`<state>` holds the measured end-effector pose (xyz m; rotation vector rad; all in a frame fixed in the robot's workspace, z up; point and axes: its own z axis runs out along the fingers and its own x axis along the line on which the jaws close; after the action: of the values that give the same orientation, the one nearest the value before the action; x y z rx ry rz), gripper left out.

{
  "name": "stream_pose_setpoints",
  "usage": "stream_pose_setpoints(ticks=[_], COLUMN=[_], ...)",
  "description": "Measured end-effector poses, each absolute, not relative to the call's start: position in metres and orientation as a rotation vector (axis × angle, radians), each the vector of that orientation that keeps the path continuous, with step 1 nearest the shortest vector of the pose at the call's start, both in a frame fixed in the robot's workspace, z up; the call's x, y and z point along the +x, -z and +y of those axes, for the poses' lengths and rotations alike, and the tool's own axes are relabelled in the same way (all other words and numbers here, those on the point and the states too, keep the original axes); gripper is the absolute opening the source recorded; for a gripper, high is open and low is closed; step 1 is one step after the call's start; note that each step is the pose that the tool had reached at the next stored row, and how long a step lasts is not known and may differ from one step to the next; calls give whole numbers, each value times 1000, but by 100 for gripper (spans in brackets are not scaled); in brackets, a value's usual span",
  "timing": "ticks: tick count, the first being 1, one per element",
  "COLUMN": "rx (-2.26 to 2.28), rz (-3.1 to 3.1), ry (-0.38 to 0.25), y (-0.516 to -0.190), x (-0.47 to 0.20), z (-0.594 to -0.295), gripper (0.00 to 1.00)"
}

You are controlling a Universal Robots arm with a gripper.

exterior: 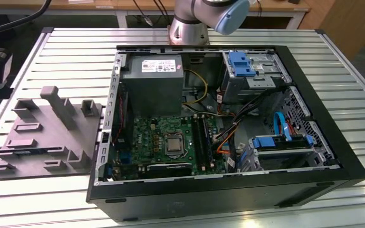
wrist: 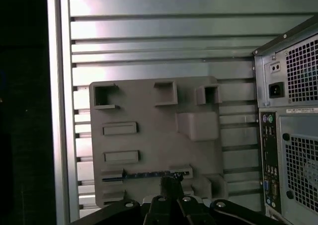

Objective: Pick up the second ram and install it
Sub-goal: 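Reach for the second ram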

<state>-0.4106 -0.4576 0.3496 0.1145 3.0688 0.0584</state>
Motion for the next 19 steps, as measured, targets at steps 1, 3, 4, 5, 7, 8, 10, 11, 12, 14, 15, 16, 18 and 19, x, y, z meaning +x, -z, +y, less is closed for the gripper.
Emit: stream_pose_setpoints(ticks=[1,3,4,5,7,8,10,11,12,14,15,16,18,19], rx=[115,115,115,115,115,115,115,114,115,115,115,115,115,115], rz=[3069,3071,3072,3073,3075,3076,3076,3076,3076,3076,3076,3076,3076,3076], ry=[-57,-55,-54,-53,-52,-51,-51,-51,-50,-50,-50,-50,-50,-50], y=[-349,-347,-346,-345,-342,-342,-341,-341,-341,-340,-340,-339,-339,-339], x=[-411,-411,-411,-412,-412,-412,-412,-412,-413,-413,-414,-414,-414,-414], z=[-459,-461,-462,-463,-464,-464,-465,-466,-467,-470,-471,-472,-472,-472], gripper=[10,10,10,10,10,10,10,10,10,10,10,10,10,10])
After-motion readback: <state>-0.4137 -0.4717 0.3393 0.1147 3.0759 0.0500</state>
